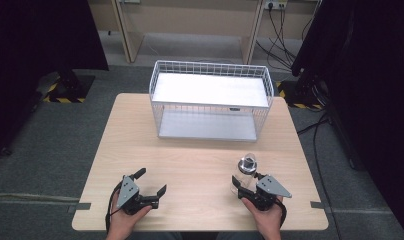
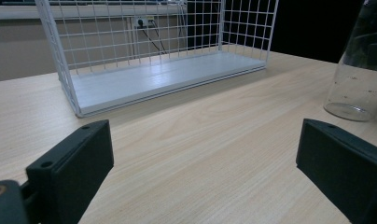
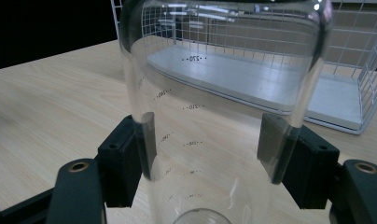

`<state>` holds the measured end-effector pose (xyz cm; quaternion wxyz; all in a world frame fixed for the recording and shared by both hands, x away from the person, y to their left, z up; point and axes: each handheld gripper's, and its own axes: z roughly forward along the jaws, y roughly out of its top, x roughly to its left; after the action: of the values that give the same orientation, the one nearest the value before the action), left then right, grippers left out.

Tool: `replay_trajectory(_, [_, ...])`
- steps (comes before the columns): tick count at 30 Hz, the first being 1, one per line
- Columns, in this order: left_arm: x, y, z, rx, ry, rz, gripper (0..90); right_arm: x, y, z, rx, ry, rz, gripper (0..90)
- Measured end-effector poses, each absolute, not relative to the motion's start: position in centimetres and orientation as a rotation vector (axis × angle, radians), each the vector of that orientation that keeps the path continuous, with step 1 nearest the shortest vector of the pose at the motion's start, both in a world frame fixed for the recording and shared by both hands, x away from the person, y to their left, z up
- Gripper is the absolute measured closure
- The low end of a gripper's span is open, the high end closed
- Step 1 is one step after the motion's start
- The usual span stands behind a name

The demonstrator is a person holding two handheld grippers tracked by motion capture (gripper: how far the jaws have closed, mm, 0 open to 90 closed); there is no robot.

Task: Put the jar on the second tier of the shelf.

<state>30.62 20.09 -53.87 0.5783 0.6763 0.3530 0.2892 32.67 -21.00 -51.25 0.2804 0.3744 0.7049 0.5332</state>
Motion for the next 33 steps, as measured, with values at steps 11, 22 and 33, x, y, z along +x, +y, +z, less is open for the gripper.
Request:
replay_trajectory(11, [30.6,20.1,-53.9,1.578,0.823,0.679,3.4,32.9,-20.8,-49.9,0.985,1.849,1.453,32.2])
replay_trajectory(22, [30.6,20.1,-53.9,1.579,0.823,0.682,3.4,34.3,-20.3,-45.8,0.936,1.785,1.488,32.2])
replay_trajectory(33, [30.6,20.1,-53.9,1.578,0.823,0.682,3.5,35.7,-19.6,-42.3,0.889,1.745,1.493,32.2])
